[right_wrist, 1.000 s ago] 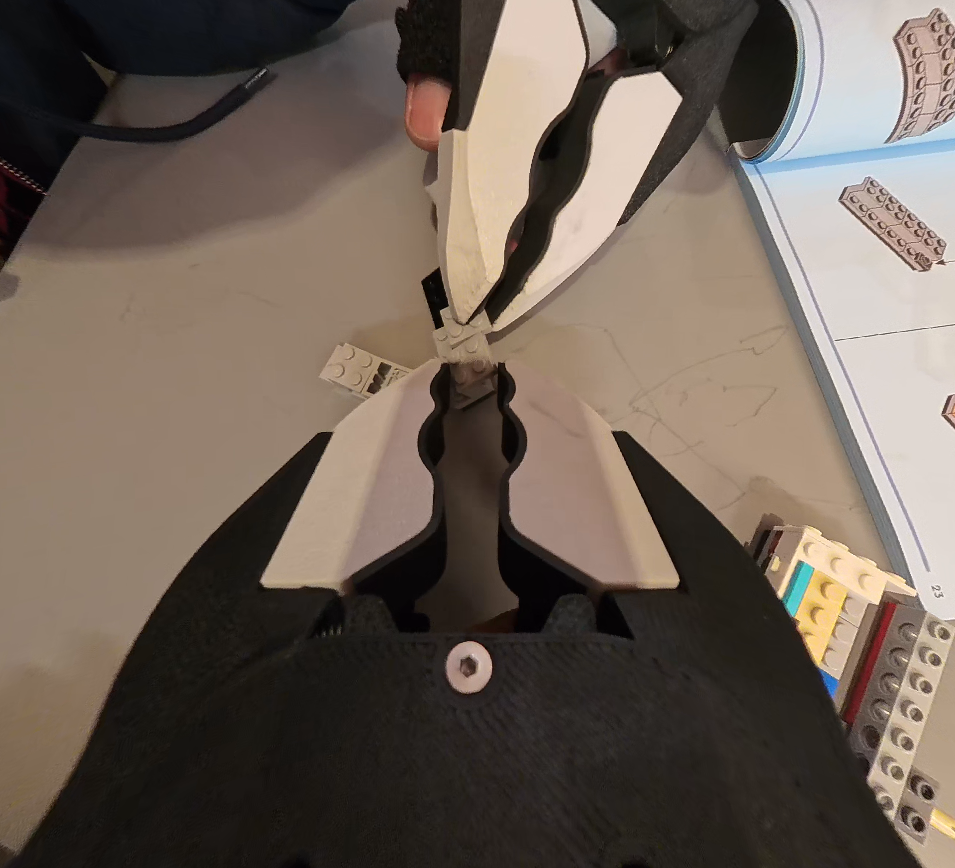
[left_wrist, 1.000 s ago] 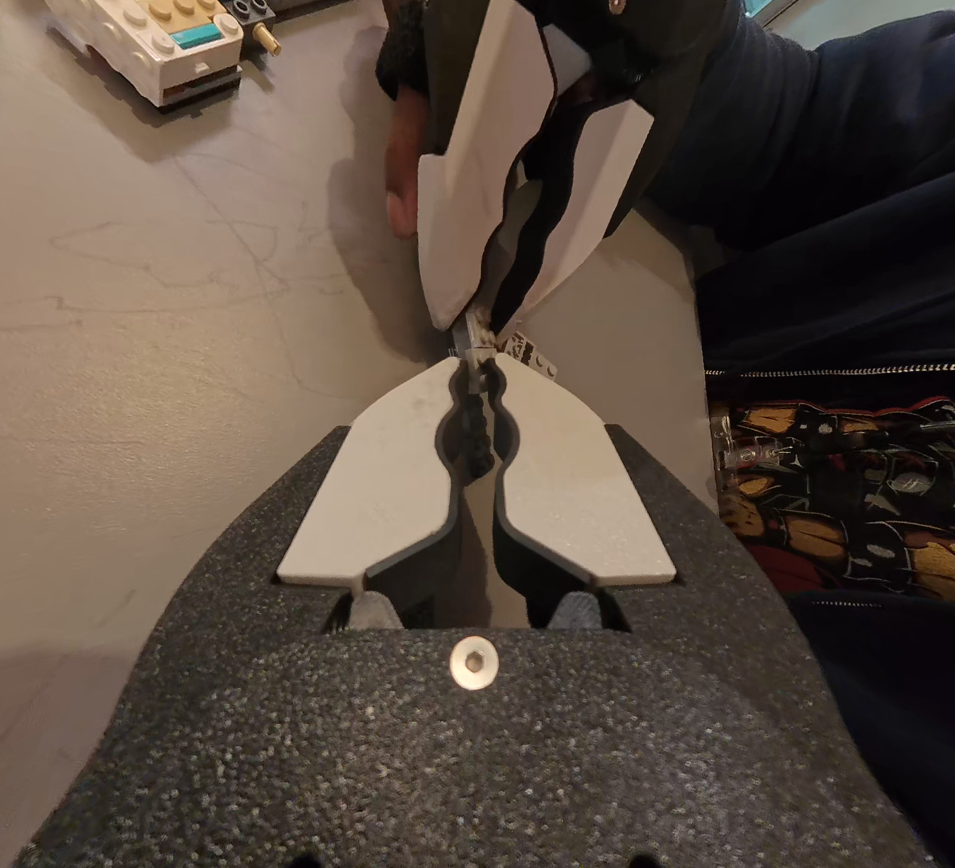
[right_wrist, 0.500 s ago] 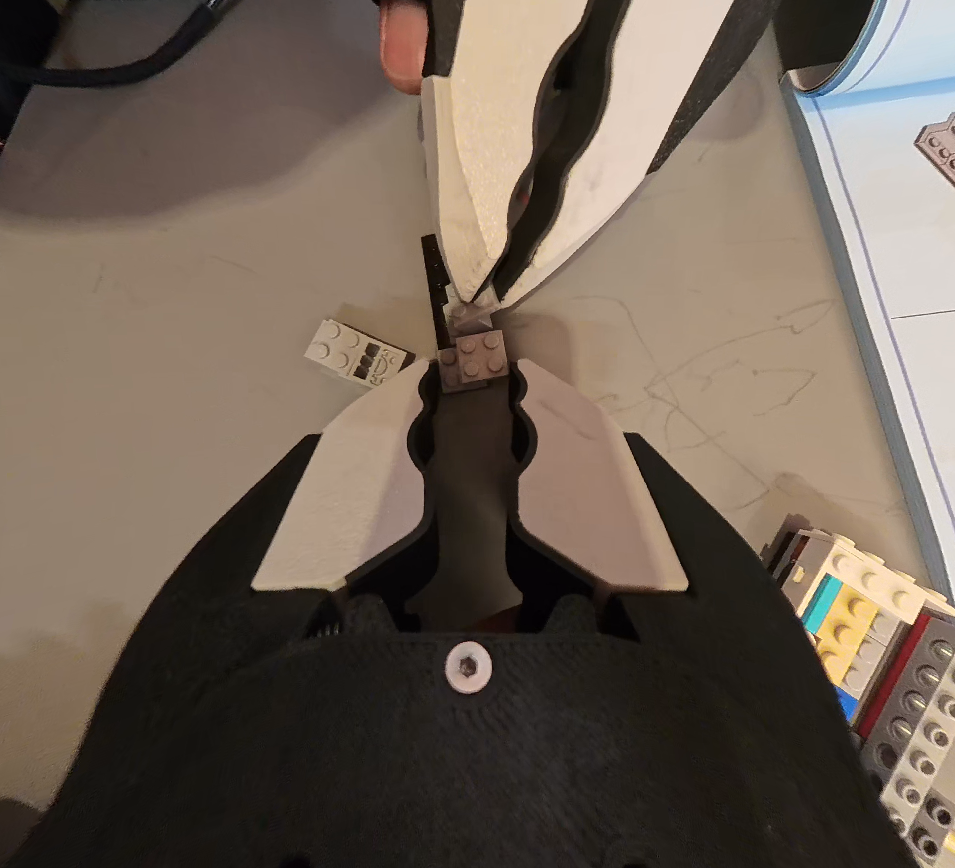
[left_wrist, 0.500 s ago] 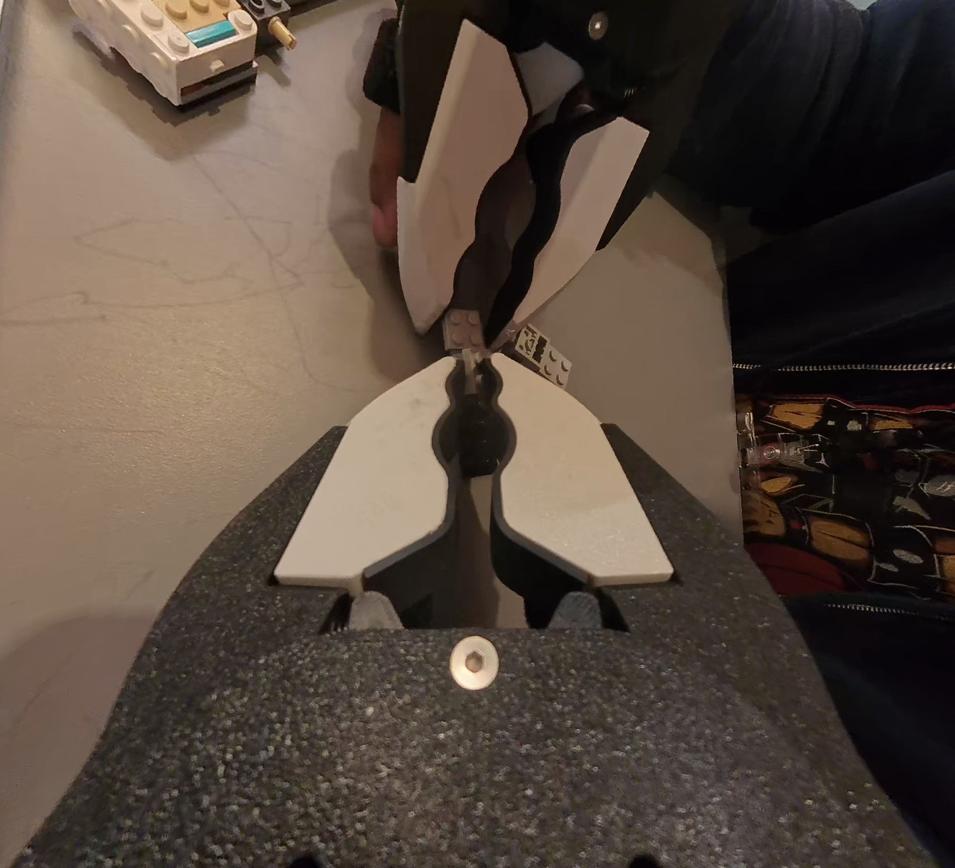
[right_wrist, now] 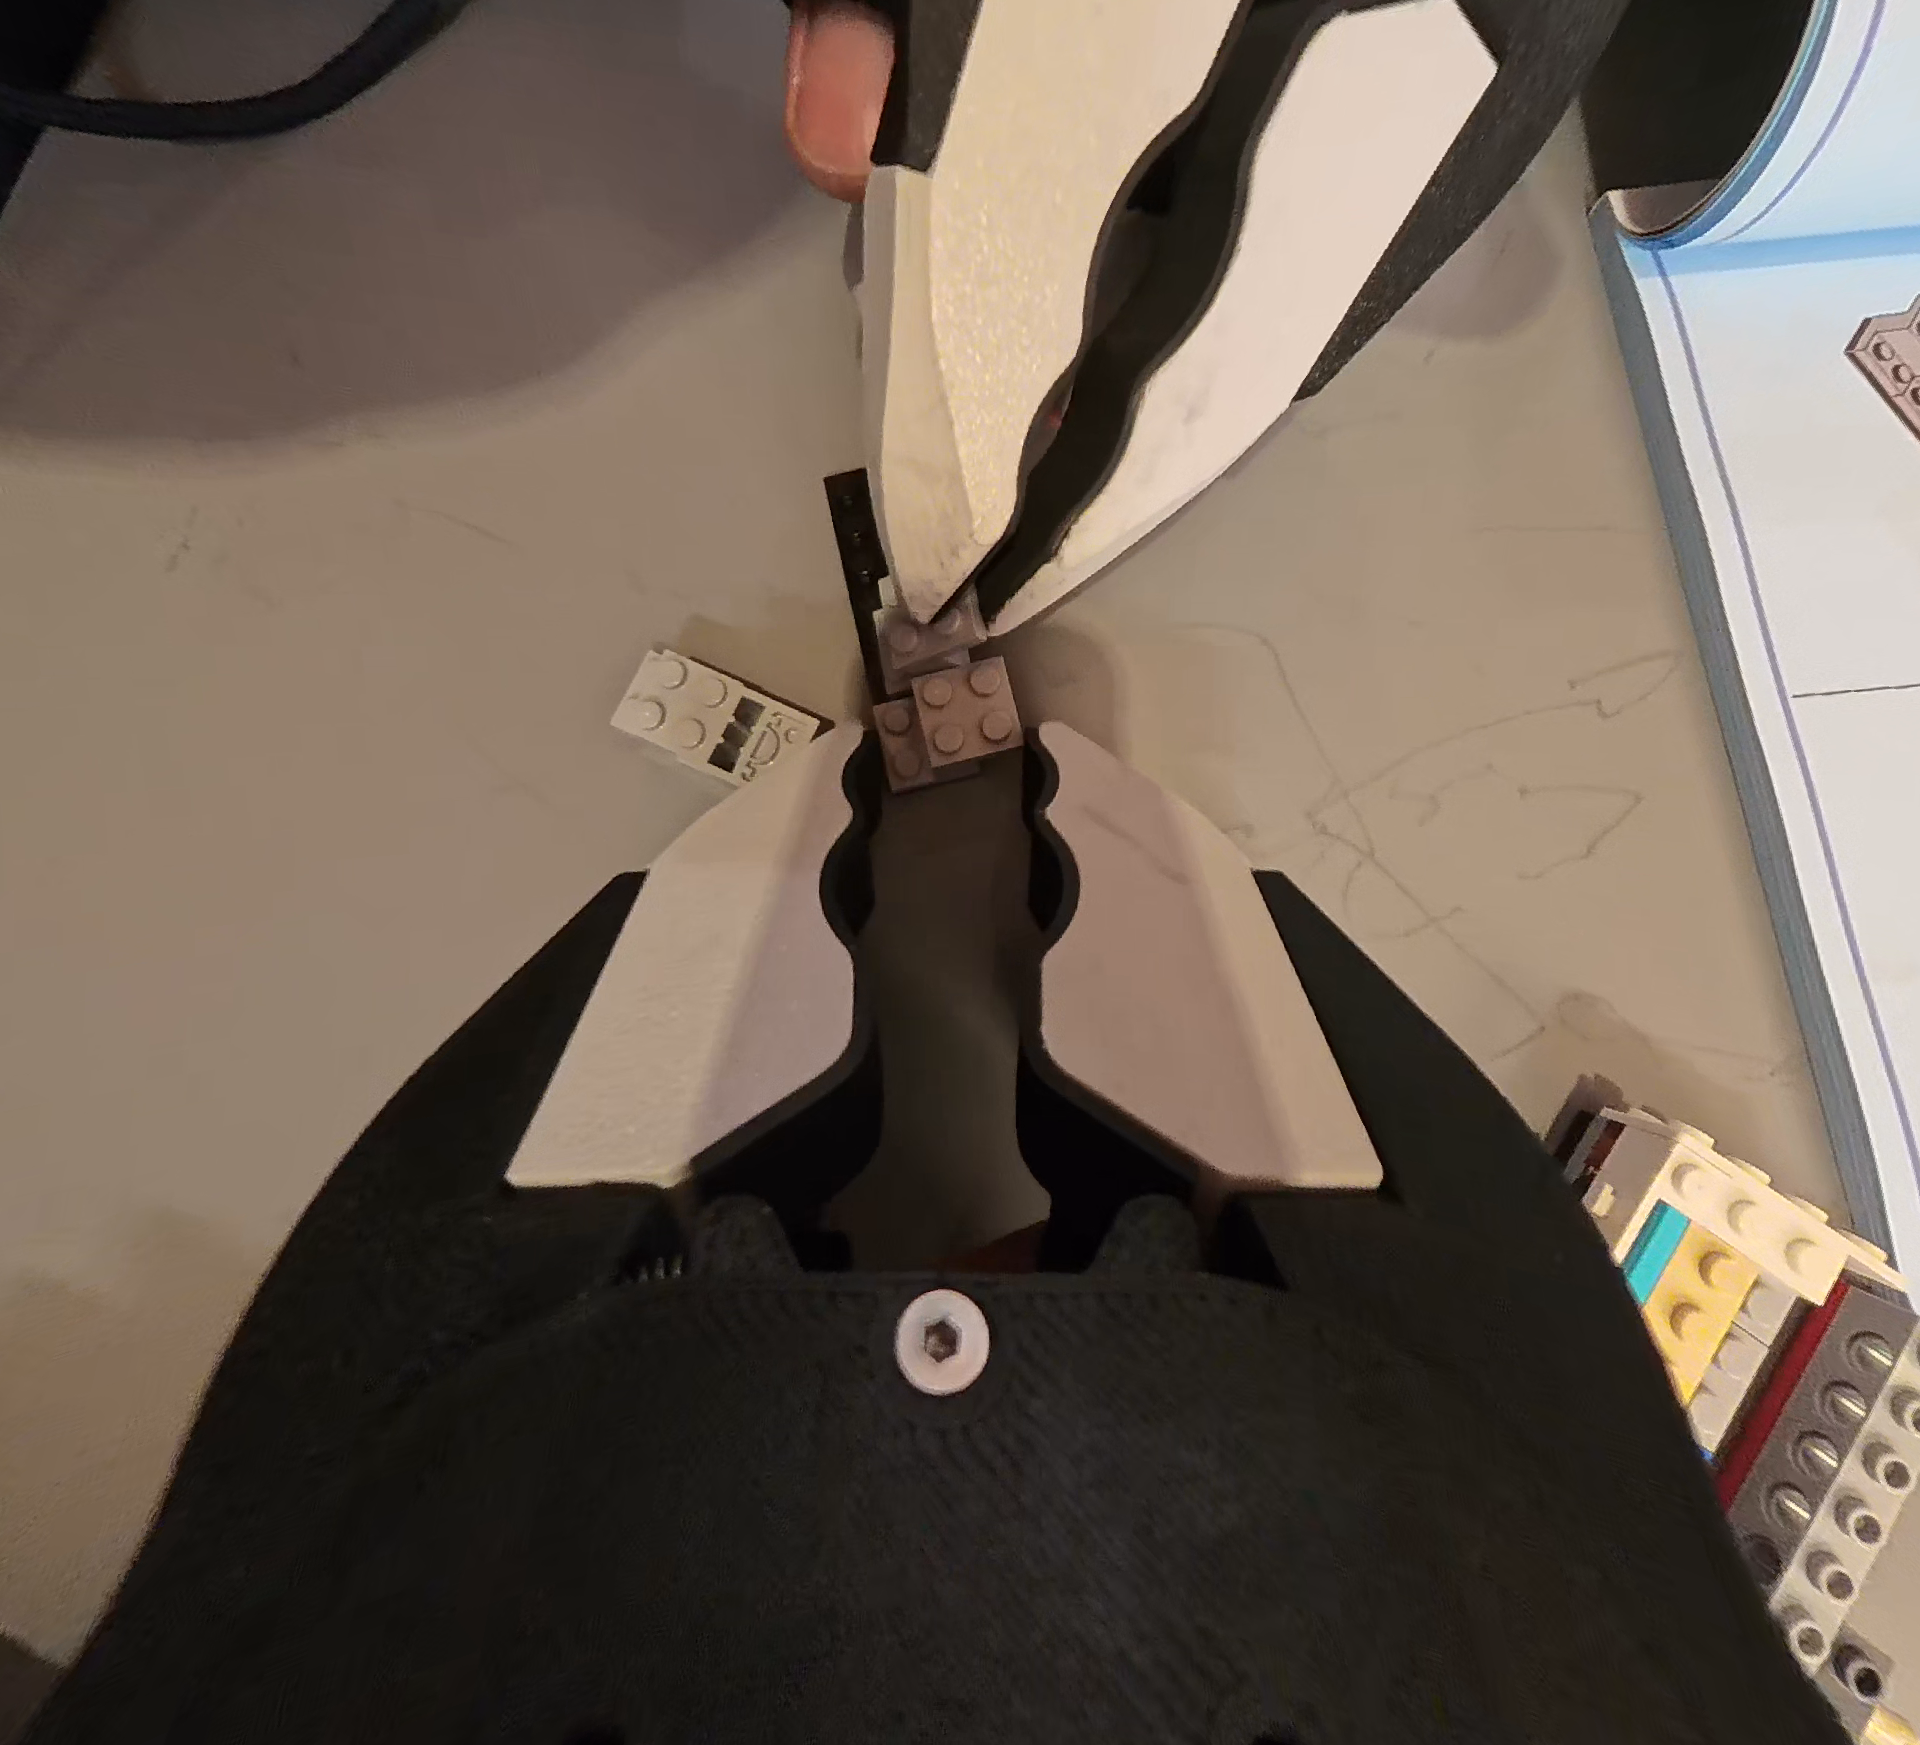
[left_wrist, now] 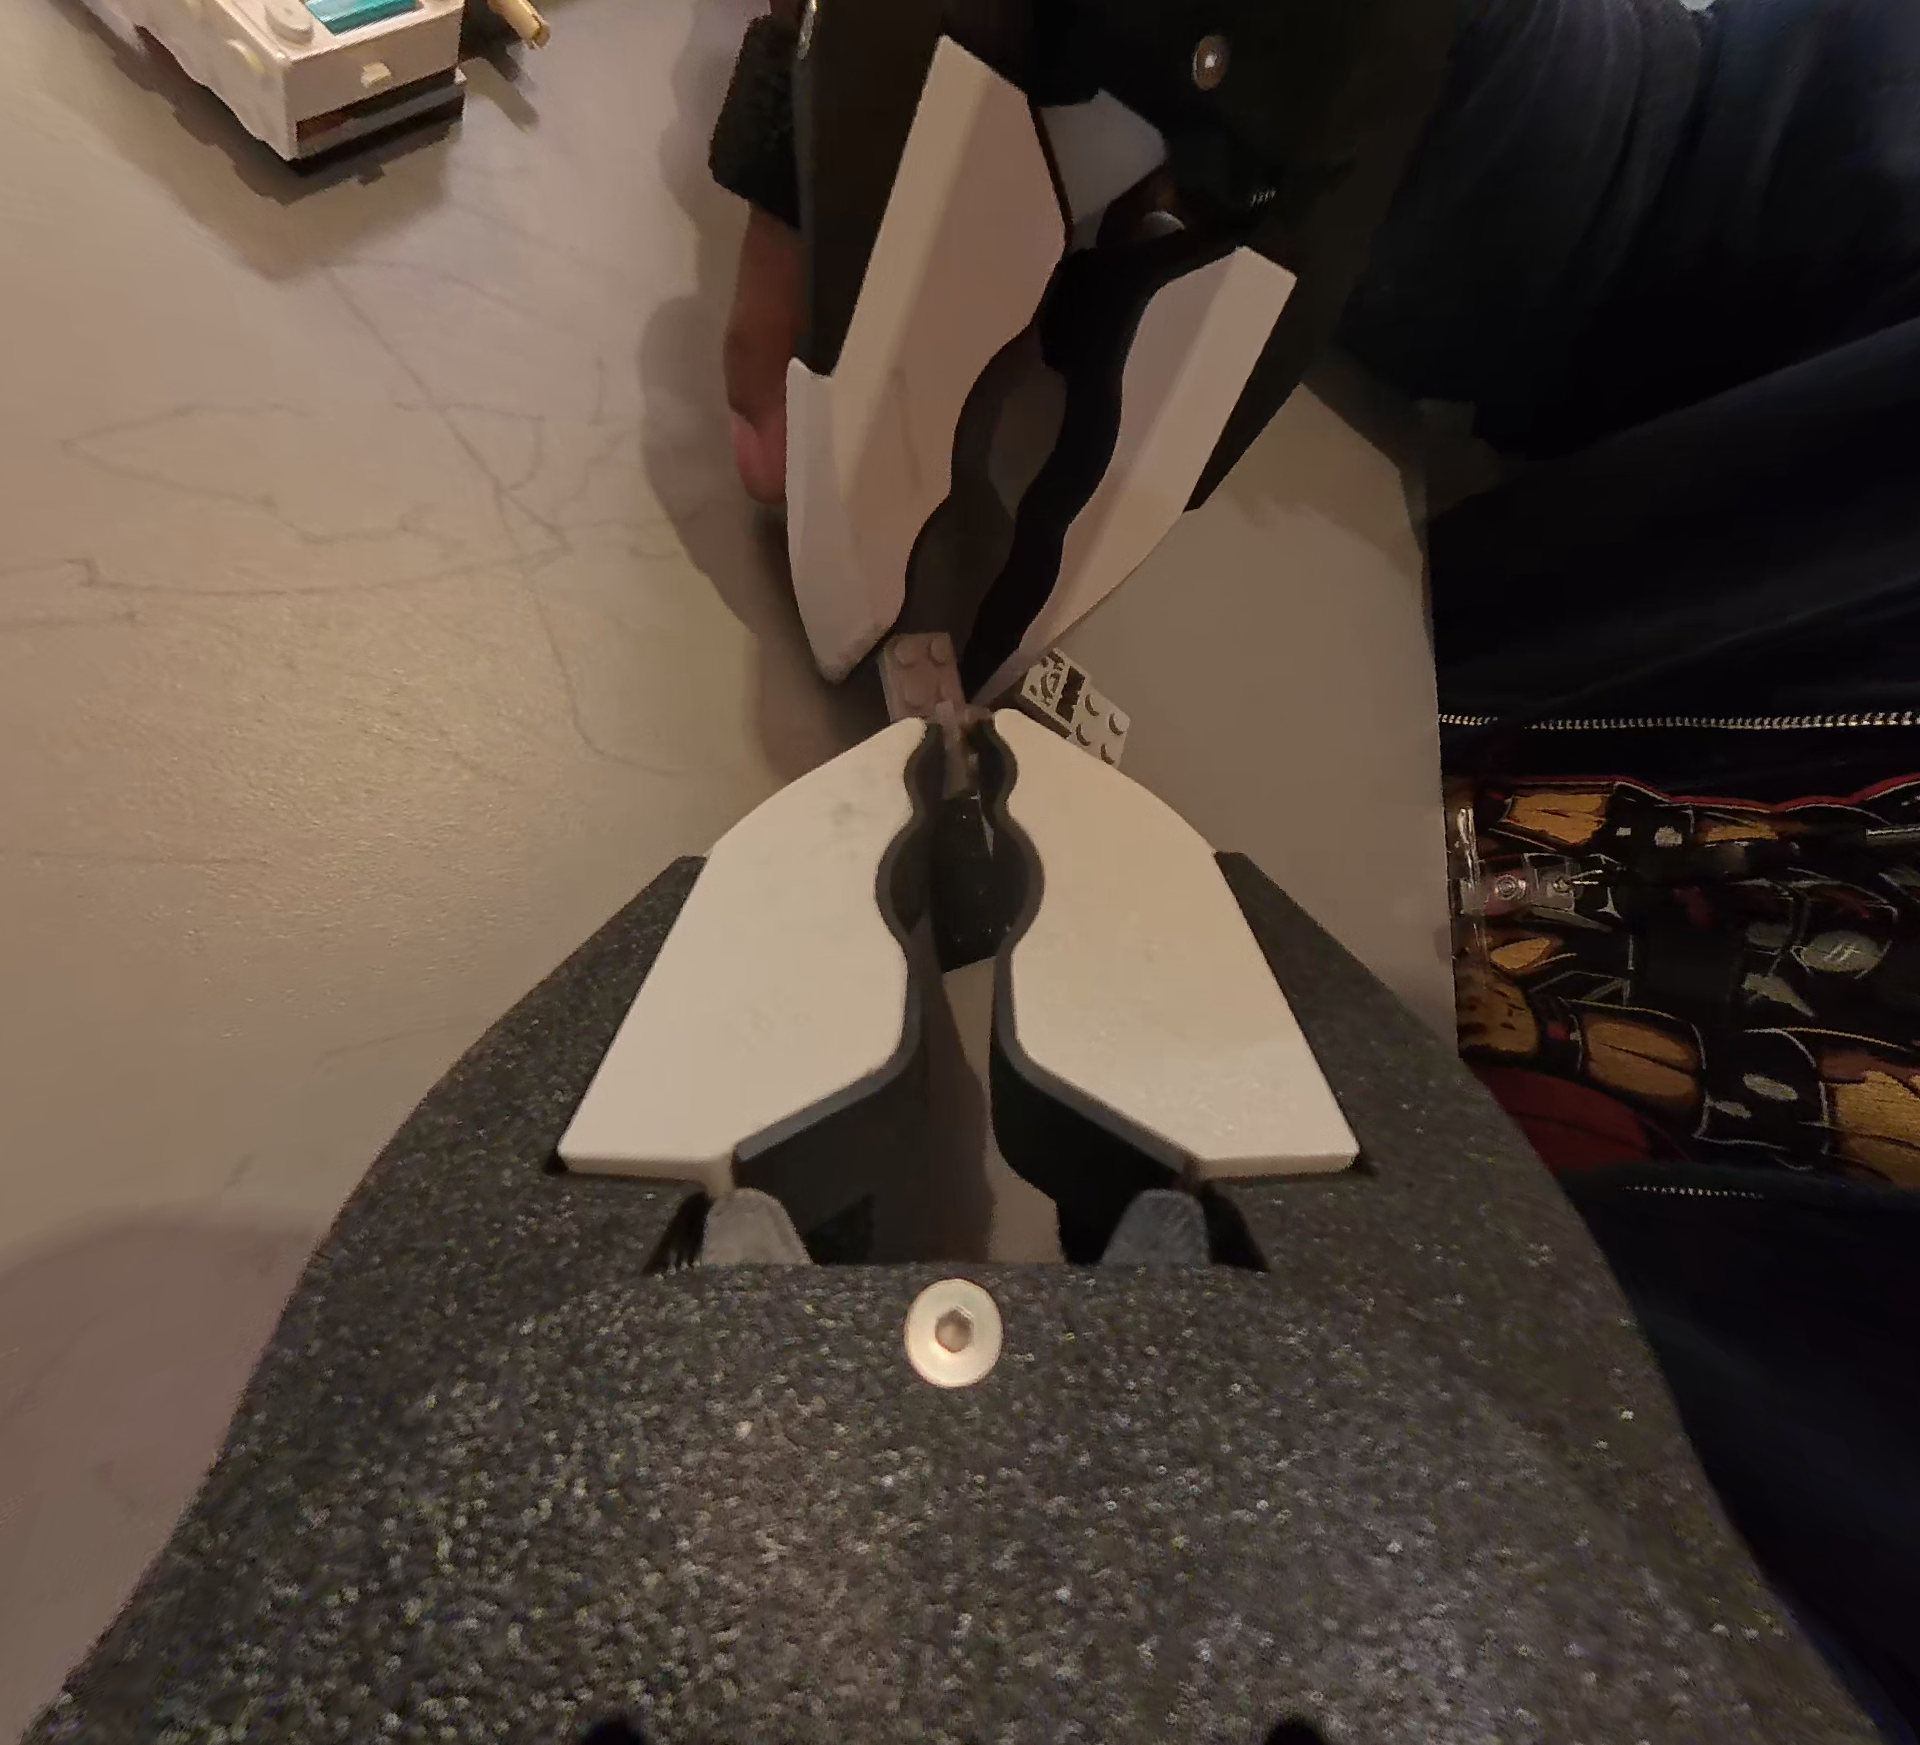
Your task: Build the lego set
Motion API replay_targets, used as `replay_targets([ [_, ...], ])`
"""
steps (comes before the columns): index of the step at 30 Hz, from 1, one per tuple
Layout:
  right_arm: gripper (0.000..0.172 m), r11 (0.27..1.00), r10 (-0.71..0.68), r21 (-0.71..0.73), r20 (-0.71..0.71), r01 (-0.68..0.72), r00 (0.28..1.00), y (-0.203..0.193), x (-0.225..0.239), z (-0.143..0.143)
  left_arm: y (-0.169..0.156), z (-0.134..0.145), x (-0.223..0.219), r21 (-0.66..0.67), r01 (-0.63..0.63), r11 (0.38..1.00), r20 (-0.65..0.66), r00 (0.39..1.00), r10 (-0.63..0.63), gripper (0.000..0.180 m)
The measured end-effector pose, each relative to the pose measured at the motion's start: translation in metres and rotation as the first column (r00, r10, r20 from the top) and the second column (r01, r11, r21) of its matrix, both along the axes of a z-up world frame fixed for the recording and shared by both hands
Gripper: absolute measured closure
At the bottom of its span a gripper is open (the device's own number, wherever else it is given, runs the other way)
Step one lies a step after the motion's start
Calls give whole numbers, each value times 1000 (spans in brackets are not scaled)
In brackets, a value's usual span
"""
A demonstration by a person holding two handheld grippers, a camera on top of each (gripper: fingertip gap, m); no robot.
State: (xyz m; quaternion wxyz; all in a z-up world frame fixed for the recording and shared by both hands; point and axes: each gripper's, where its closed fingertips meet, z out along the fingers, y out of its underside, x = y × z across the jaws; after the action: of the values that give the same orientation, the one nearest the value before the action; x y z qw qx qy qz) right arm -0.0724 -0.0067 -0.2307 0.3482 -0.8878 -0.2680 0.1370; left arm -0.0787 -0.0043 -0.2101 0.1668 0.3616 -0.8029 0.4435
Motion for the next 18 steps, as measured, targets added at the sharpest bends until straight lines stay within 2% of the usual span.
replay_targets([
  [10, 147, 994, -39, 108, 49, 33, 998, 5, 5, 9, 6, 0, 1, 3, -32, 999, 0, 999, 32, 174],
  [18, 147, 993, -47, 112, 41, 42, 998, 5, 6, 10, 7, 0, 3, 24, -25, 999, 51, 998, 24, 173],
])
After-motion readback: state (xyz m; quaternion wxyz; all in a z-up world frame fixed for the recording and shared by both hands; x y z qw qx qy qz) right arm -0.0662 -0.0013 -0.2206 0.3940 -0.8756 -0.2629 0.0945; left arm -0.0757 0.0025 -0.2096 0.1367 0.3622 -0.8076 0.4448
